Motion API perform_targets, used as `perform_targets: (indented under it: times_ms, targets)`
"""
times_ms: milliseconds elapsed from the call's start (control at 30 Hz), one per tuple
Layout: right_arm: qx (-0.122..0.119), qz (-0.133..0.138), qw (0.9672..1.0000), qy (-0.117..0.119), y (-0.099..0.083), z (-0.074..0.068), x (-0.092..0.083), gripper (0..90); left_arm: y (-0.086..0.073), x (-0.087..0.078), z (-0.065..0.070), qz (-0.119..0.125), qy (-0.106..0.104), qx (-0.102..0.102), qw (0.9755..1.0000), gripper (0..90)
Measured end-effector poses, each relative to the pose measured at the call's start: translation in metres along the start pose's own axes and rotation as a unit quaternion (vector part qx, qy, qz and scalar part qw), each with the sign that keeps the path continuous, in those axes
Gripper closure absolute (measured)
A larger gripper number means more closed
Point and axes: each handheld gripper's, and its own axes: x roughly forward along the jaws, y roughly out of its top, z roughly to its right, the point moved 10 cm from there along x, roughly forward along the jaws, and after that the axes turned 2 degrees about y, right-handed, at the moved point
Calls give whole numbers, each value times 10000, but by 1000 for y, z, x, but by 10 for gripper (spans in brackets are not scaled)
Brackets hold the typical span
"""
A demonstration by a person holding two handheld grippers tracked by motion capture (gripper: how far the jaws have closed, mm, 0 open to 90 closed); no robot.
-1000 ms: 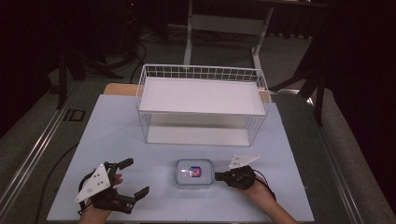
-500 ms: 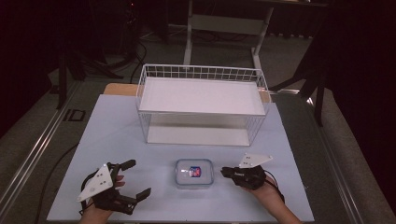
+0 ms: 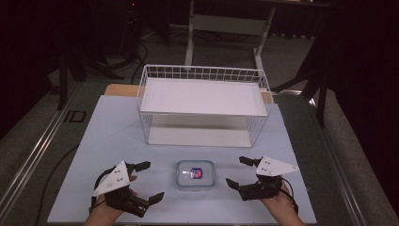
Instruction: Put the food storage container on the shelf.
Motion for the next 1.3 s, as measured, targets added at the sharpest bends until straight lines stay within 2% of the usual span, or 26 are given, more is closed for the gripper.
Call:
perform_targets:
  times_ms: [67, 100, 167, 233, 267, 400, 500, 567, 667, 733, 767, 800, 833, 867, 933, 967, 1033, 1067, 1167, 1233, 1267, 1300]
  targets:
    - [-10, 83, 9999, -126, 5, 0, -3, 191, 2, 4, 4, -114, -67, 52, 9999, 5]
    - [-31, 207, 9997, -138, 8, -2, -5, 191, 4, 6, 7, -103, -159, -11, 9998, 5]
    - [56, 210, 9997, -123, 9, -4, -6, 192, 8, 10, 10, -123, -277, -112, 9995, 5]
    - [-27, 65, 9995, -309, 9, -2, -4, 193, 9, 15, 8, -189, -290, -317, 9989, 6]
    - [-60, 50, 9993, -369, 9, -3, -3, 193, 10, 17, 6, -223, -215, -434, 9986, 5]
    - [-179, -116, 9985, -498, 11, -3, 4, 193, 11, 28, 3, -279, -233, -765, 9964, 5]
    - [-40, -86, 9988, -488, 13, -1, 11, 179, 9, 36, 2, -446, -298, -970, 9938, 5]
    - [87, -104, 9991, -410, 13, -1, 15, 156, 8, 40, -2, -522, -240, -1040, 9929, 5]
    - [477, -230, 9978, -387, 10, 1, 24, 124, 3, 49, -10, -699, -179, -1301, 9889, 5]
    - [753, -338, 9962, -268, 6, 1, 31, 120, -1, 54, -12, -812, -210, -1437, 9861, 5]
    - [861, -399, 9953, -215, 4, 1, 33, 120, -5, 57, -15, -954, -160, -1516, 9837, 5]
    - [1031, -466, 9934, -169, 1, 2, 36, 120, -9, 62, -17, -1045, -174, -1668, 9803, 5]
    - [1266, -478, 9907, -131, -1, 4, 40, 119, -12, 64, -18, -1094, -173, -1769, 9780, 5]
    - [1381, -524, 9890, -71, -2, 4, 43, 114, -18, 69, -22, -1200, -124, -1999, 9724, 5]
    - [1665, -577, 9843, -40, -7, 7, 51, 108, -24, 74, -23, -1254, -201, -2217, 9668, 5]
    - [1787, -639, 9818, 81, -10, 5, 53, 108, -28, 77, -24, -1311, -175, -2335, 9633, 6]
    - [2133, -743, 9741, 77, -15, 8, 60, 108, -35, 82, -27, -1422, -148, -2525, 9570, 6]
    - [2225, -781, 9717, 160, -17, 7, 61, 108, -38, 84, -28, -1441, -156, -2649, 9533, 6]
    - [2611, -870, 9610, 271, -23, 10, 67, 118, -43, 87, -32, -1491, -109, -2881, 9459, 6]
    - [2846, -971, 9531, 333, -28, 11, 71, 118, -47, 88, -35, -1529, -139, -3108, 9380, 6]
    - [2846, -971, 9531, 333, -28, 11, 71, 118, -47, 88, -35, -1529, -139, -3108, 9380, 6]
    - [2978, -1065, 9479, 388, -31, 11, 73, 118, -53, 89, -38, -1643, -63, -3244, 9315, 6]
